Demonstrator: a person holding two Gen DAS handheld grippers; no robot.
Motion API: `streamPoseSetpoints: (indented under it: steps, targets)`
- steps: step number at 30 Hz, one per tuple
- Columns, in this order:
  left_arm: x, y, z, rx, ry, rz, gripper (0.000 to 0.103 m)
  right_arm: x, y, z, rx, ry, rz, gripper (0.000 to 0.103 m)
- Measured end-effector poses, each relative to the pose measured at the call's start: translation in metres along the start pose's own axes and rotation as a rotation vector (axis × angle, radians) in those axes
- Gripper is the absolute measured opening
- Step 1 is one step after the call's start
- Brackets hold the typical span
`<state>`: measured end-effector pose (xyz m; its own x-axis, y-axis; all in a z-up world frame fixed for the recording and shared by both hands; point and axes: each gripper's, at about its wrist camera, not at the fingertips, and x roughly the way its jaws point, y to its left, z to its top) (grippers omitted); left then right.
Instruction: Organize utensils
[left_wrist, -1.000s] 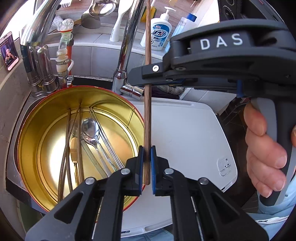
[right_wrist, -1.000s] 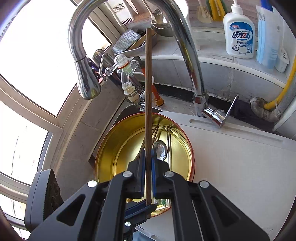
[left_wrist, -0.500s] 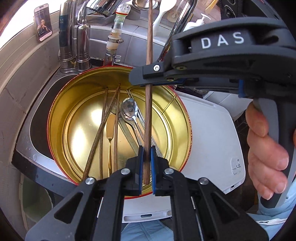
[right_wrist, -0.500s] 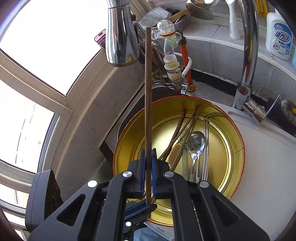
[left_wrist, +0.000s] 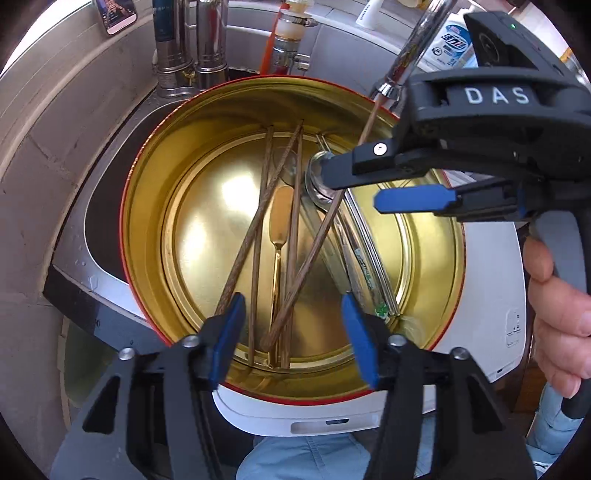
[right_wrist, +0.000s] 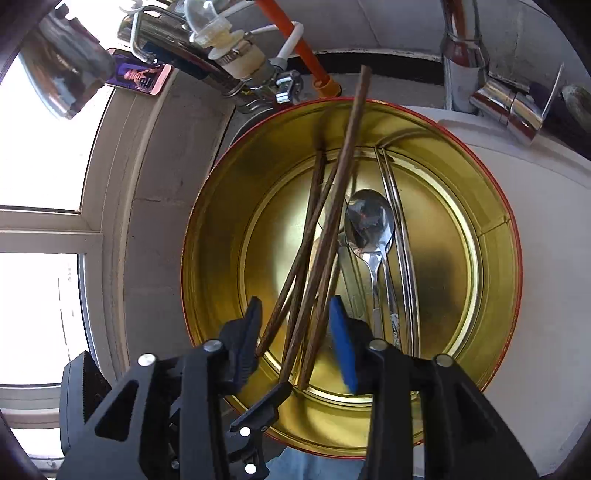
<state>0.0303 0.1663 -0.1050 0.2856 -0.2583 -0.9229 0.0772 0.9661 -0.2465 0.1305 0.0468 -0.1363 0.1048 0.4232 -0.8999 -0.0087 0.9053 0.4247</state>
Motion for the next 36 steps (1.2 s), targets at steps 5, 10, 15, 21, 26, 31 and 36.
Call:
streamPoseSetpoints:
  steps: [5,10,15,21,26,31,36]
  targets:
    - [-0.013,0.016,0.003,-0.029,-0.042,0.003,0.071,-0.008,-0.011,0.003,0.034,-0.021,0.025,0.074]
    - [-0.012,0.017,0.001,-0.025,-0.033,-0.001,0.071,-0.011,-0.005,0.002,0.005,-0.026,0.019,0.074]
    - [-0.010,0.018,0.003,-0.028,-0.035,0.003,0.071,-0.008,0.003,-0.001,-0.016,-0.023,0.004,0.074]
    - [-0.012,0.016,0.003,-0.031,-0.042,0.003,0.071,-0.010,-0.001,-0.002,-0.013,-0.027,-0.008,0.074]
    - [-0.012,0.013,0.002,-0.025,-0.041,0.004,0.071,-0.014,-0.003,-0.003,-0.012,-0.035,-0.011,0.074]
    - [-0.013,0.012,0.002,-0.028,-0.047,0.002,0.071,-0.017,-0.006,-0.004,-0.012,-0.035,-0.017,0.074]
    - [-0.013,0.011,0.001,-0.030,-0.049,0.001,0.071,-0.017,-0.008,-0.005,-0.003,-0.036,-0.023,0.075]
